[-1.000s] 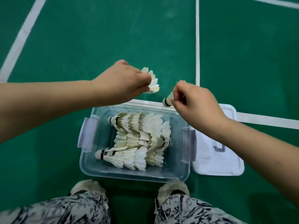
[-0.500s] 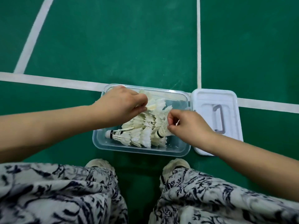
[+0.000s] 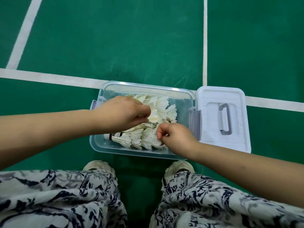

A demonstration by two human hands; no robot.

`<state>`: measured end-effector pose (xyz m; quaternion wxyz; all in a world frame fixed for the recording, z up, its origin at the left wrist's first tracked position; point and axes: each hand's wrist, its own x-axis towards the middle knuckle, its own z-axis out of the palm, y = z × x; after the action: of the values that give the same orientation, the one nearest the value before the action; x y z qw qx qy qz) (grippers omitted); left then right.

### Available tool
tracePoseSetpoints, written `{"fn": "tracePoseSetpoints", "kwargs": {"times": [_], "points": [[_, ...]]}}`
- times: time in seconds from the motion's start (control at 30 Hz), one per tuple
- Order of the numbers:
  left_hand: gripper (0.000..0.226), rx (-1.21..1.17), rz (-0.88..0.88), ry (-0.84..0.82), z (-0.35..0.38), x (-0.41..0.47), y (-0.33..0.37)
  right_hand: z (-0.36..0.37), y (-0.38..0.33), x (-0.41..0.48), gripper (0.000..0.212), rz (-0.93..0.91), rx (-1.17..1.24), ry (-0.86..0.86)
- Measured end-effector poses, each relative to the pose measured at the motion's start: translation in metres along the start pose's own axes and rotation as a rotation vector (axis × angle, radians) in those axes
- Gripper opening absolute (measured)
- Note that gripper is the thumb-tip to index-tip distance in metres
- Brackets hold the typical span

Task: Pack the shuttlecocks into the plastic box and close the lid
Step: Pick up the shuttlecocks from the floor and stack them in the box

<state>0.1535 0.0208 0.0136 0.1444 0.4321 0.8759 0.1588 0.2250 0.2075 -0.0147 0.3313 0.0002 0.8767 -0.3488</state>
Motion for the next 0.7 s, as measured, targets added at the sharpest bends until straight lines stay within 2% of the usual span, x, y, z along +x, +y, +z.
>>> {"fn": "tracePoseSetpoints", "kwargs": {"times": [0.1,0.23,0.3,0.37,0.47,0.57,0.7], "points": [[0.035,-0.005,-0.005,-0.002,0.001,0.0,0.0,0.002,0.002,0.005,0.034,0.002,-0.067,-0.042],[0.036,-0.032,-0.012,-0.015,0.0,0.001,0.0,-0.007,-0.004,0.004,0.013,-0.017,-0.118,-0.103],[0.04,-0.035,0.009,-0.014,-0.001,0.002,0.002,-0.02,-0.01,0.001,0.022,-0.035,-0.169,-0.097],[0.036,-0.041,0.0,-0.001,-0.004,0.005,0.005,-0.036,-0.016,-0.004,0.035,-0.057,-0.3,-0.036],[0.026,-0.038,-0.018,-0.006,-0.01,0.01,0.007,-0.053,-0.019,-0.011,0.04,-0.096,-0.486,0.107],[0.023,-0.028,-0.005,-0.009,-0.012,0.014,0.013,-0.057,-0.021,-0.018,0.038,-0.192,-0.471,0.203],[0.024,-0.029,0.084,0.055,-0.012,0.018,0.024,-0.052,-0.023,-0.025,0.029,-0.309,-0.474,0.24]]}}
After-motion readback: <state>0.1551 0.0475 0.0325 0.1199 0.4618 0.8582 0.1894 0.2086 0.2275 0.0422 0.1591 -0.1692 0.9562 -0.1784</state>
